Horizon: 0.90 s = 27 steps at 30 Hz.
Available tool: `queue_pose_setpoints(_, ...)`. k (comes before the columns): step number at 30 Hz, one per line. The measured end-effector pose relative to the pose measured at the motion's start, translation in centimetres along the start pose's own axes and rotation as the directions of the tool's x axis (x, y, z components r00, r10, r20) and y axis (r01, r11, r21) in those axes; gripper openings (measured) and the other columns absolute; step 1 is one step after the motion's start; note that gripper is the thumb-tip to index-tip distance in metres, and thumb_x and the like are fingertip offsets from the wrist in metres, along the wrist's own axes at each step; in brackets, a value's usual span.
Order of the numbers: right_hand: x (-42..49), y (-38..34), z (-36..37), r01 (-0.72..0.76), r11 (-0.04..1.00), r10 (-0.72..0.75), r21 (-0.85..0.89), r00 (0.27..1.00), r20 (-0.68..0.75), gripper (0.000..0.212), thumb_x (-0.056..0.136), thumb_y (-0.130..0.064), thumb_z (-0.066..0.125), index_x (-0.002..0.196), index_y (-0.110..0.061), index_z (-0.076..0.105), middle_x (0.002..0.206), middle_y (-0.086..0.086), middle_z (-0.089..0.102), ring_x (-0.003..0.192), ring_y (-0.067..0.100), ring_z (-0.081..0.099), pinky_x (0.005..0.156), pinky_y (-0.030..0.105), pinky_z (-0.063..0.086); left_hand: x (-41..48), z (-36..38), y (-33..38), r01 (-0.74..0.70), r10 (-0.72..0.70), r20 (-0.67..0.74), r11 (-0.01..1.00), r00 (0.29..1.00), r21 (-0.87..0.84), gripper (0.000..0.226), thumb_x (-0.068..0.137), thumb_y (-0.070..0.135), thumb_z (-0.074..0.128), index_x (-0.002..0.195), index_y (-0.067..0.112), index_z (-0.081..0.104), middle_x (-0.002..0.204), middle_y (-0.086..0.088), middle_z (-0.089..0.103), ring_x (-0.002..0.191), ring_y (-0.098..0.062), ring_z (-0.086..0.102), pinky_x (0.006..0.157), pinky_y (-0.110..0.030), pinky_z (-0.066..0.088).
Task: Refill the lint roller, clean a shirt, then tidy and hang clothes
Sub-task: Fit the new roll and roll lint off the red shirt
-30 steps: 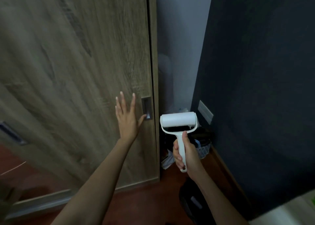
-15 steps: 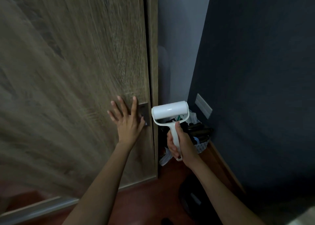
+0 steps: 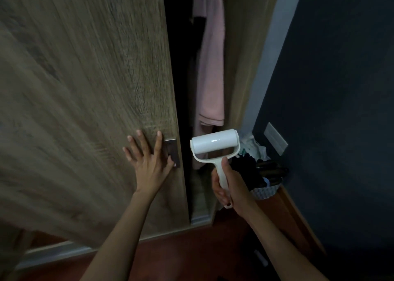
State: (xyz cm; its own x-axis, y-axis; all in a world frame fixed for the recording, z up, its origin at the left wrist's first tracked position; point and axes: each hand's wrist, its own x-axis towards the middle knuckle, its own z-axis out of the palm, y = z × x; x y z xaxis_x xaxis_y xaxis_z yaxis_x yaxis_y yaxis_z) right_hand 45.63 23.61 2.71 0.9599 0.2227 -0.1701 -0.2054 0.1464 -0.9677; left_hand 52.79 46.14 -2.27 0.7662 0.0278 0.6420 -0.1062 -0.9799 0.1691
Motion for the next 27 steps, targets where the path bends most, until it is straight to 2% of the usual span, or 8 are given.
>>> queue_pose_setpoints(3, 0.9, 0.3, 3.8, -0.008, 0.999, 0.006, 0.044, 0.999, 0.043, 0.061, 0.089, -0.064, 0.032, 0.067, -0.010, 0.048, 0.041, 0.004, 0.033, 0.027, 0.011, 0.026, 0.032, 0.014, 0.023, -0.9, -1.6, -4.9, 0.022, -0.022, 0.000, 1.000, 1.000, -0.005, 0.088, 0.078, 0.053, 0.047, 0.153, 0.033, 0.005, 0.154, -0.028, -0.001, 0.140, -0.049, 0.001, 0.106, -0.072, 0.013)
queue_pose_setpoints(7, 2.8, 1.0, 9.5, -0.005, 0.997, -0.001, 0.073, 0.996, 0.090, 0.061, 0.088, -0.066, 0.035, 0.064, -0.012, 0.050, 0.039, 0.005, 0.034, 0.025, 0.013, 0.025, 0.032, 0.012, 0.024, -2.1, -3.8, -12.2, 0.008, -0.007, -0.004, 0.999, 1.000, 0.038, 0.087, 0.084, 0.057, 0.044, 0.153, 0.035, -0.003, 0.159, -0.014, -0.024, 0.146, -0.041, -0.016, 0.110, -0.068, 0.009)
queue_pose_setpoints(10, 4.0, 1.4, 13.7, -0.005, 0.995, -0.008, 0.099, 0.992, 0.127, 0.059, 0.081, -0.068, 0.039, 0.066, -0.012, 0.050, 0.042, 0.007, 0.034, 0.026, 0.013, 0.027, 0.033, 0.014, 0.024, -2.8, -5.7, -17.2, -0.011, 0.011, -0.001, 0.994, 1.000, 0.107, 0.084, 0.086, 0.060, 0.042, 0.154, 0.033, -0.001, 0.159, -0.012, -0.024, 0.146, -0.038, -0.019, 0.109, -0.069, 0.014)
queue_pose_setpoints(14, 5.1, 2.1, 18.8, -0.002, 0.994, -0.019, 0.109, 0.981, 0.195, 0.068, 0.066, -0.082, 0.051, 0.067, -0.015, 0.052, 0.043, 0.004, 0.036, 0.028, 0.011, 0.029, 0.034, 0.014, 0.026, -3.4, -7.9, -22.7, -0.003, 0.000, 0.018, 0.986, 1.000, 0.166, 0.085, 0.085, 0.063, 0.041, 0.154, 0.034, 0.000, 0.159, -0.012, -0.023, 0.147, -0.037, -0.018, 0.108, -0.069, 0.017)
queue_pose_setpoints(18, 5.6, 2.6, 23.3, -0.027, 0.992, 0.000, 0.120, 0.976, 0.216, 0.073, 0.056, -0.087, 0.056, 0.066, -0.015, 0.052, 0.041, 0.003, 0.035, 0.027, 0.011, 0.029, 0.034, 0.013, 0.025, -4.0, -9.7, -27.3, 0.021, -0.030, 0.039, 0.980, 0.999, 0.199, 0.086, 0.084, 0.064, 0.040, 0.154, 0.034, 0.000, 0.160, -0.011, -0.022, 0.146, -0.037, -0.018, 0.106, -0.071, 0.020)
queue_pose_setpoints(27, 6.1, 2.6, 28.8, -0.028, 0.995, 0.002, 0.093, 0.962, 0.274, 0.070, 0.060, -0.086, 0.053, 0.064, -0.016, 0.053, 0.042, 0.004, 0.034, 0.028, 0.011, 0.028, 0.033, 0.015, 0.025, -5.0, -13.0, -33.6, 0.107, -0.127, 0.103, 0.977, 0.986, 0.186, 0.086, 0.085, 0.064, 0.040, 0.154, 0.034, -0.003, 0.160, -0.010, -0.022, 0.145, -0.040, -0.019, 0.106, -0.071, 0.020)
